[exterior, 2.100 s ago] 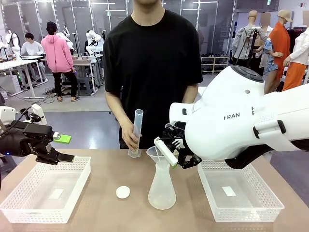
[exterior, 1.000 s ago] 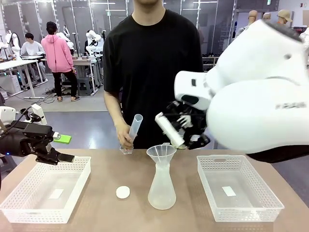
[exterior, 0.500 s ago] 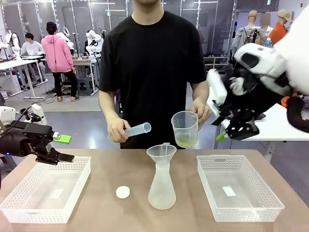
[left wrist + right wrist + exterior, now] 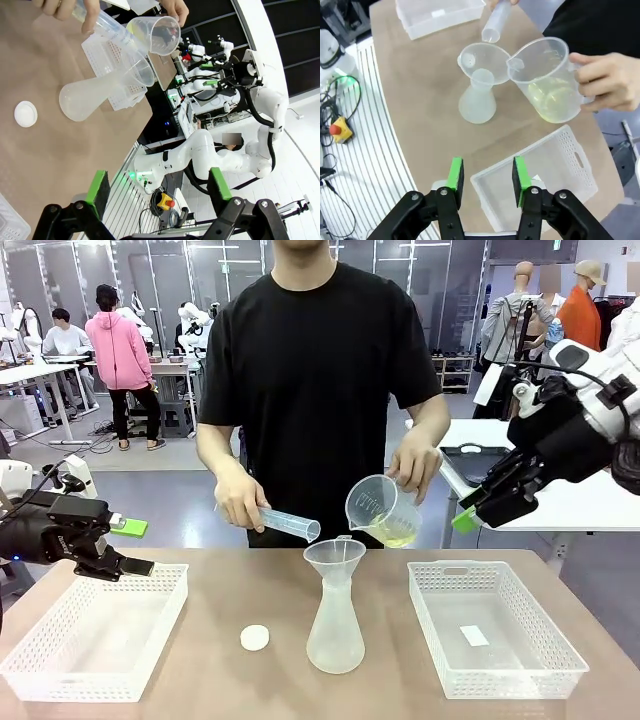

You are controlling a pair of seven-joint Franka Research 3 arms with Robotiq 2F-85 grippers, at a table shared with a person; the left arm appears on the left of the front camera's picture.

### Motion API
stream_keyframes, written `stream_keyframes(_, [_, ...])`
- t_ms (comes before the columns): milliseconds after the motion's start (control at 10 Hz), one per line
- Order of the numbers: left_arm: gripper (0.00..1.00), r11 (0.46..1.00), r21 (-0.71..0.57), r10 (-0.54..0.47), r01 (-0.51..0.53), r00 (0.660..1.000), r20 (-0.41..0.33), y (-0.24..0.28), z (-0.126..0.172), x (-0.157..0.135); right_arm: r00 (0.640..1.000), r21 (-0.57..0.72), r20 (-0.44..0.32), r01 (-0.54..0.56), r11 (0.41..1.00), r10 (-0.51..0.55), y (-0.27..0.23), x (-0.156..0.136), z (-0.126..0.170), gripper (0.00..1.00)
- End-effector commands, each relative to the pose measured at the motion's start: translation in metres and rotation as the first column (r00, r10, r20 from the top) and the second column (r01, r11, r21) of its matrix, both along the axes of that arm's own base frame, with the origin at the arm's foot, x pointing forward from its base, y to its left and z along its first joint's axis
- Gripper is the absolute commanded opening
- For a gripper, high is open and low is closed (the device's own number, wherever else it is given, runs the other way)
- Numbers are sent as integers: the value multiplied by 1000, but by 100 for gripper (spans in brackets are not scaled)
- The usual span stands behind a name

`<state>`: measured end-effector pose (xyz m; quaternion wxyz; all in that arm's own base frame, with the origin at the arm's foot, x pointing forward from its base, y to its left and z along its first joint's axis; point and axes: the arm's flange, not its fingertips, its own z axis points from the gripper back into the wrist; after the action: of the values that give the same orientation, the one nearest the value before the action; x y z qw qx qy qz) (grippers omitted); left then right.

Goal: Prepare the solutions needed for the experiment.
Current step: Once the solution is in the Big flask , pick up the Plastic Funnel and place it back into the right Organizing basket.

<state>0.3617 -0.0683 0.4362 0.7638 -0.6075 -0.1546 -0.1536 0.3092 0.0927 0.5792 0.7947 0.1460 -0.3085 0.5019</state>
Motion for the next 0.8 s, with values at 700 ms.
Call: stream_keyframes(700, [100,1000,-5,-14,14,1000,18,0,-2,-1,742,340,-643,498,798,-189,-41,33,-29,51])
